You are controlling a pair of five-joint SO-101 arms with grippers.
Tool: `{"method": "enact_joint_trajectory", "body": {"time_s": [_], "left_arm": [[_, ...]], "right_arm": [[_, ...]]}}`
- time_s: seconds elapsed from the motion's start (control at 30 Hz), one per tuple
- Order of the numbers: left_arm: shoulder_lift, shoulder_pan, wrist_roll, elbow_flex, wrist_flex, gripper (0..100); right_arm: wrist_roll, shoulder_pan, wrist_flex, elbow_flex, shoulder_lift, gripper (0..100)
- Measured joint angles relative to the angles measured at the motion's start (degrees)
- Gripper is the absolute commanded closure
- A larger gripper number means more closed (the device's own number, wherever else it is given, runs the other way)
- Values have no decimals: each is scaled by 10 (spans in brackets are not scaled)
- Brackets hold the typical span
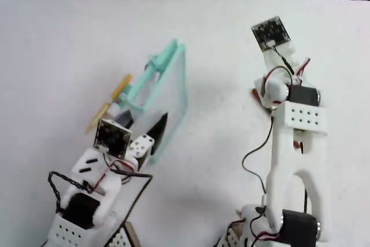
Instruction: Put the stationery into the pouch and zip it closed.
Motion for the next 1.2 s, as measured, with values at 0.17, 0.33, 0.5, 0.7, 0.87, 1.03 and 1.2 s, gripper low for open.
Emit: {"method": "enact_joint_trajectory", "body": {"time_s": [0.17,0.33,0.5,0.7,0.87,1.03,1.2], "left_arm": [[-4,4,-8,12,-13,808],[-4,4,-8,18,-18,808],[-4,4,-8,18,-18,808],[-4,4,-8,18,-18,808],[-3,4,-8,18,-18,808],[-3,4,-8,18,-18,809],[-3,4,-8,18,-18,809]], "right_arm": [[0,-26,35,-1,2,805],[5,-59,40,11,-15,805],[5,-59,-4,47,-16,807],[7,-58,-87,131,-16,807],[7,-58,-128,167,-15,807],[7,-59,-132,171,-15,806],[7,-59,-132,171,-15,805]]}}
